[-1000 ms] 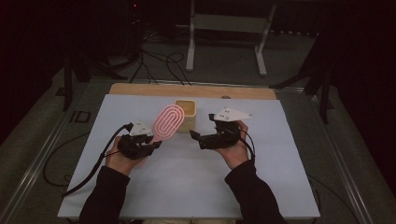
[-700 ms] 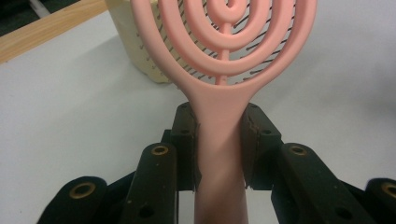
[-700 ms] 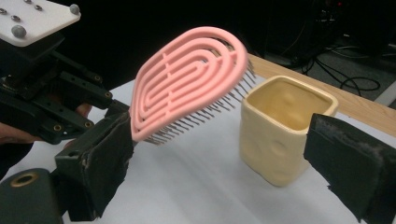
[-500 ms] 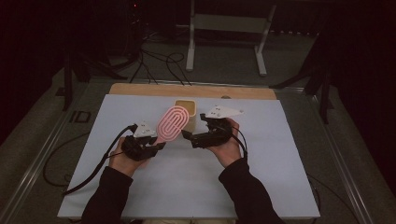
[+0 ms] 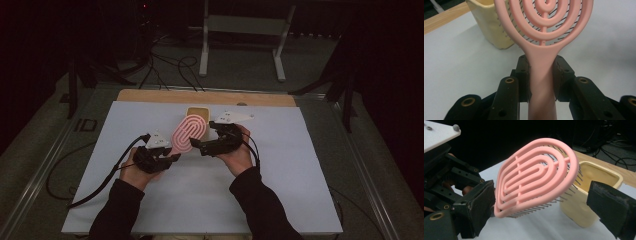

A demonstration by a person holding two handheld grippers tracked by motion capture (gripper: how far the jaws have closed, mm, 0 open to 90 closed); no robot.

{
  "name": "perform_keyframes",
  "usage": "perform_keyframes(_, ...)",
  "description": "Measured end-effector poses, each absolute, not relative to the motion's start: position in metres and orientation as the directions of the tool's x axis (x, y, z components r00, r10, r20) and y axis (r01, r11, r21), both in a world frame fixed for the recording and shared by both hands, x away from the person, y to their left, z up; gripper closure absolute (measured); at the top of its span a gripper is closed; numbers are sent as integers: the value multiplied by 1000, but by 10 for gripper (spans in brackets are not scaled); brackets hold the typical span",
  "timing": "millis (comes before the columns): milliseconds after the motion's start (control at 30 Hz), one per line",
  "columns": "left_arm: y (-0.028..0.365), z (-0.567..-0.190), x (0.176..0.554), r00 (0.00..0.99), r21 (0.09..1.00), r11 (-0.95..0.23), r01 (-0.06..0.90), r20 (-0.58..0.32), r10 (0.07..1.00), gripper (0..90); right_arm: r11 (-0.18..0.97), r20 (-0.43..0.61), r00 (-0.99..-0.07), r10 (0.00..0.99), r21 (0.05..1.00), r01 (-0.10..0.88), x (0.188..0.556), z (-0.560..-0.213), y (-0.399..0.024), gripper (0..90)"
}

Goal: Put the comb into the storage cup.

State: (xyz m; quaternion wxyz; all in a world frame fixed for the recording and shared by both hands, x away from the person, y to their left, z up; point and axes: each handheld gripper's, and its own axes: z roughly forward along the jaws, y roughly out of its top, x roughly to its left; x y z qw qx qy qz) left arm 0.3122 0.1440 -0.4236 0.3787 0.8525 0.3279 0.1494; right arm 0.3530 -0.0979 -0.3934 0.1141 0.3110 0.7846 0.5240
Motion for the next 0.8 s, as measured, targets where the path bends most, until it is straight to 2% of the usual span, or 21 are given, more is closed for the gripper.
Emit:
perform_keyframes(300,141,-422,310,747,749,-498,437,6,665,708,259,182,-782,596,878,402,359,-394,-92,87)
perform_keyframes(367,139,-421,309,751,748,-505,430,14,661,708,252,208,-781,589,871,422,362,-396,-92,97)
perform_keyframes(400,139,-421,309,752,748,-506,430,14,660,708,246,223,-779,586,867,433,363,-397,-91,129)
perform_keyframes(800,132,-422,307,759,757,-502,418,12,651,708,244,271,-787,554,851,464,366,-402,-90,186)
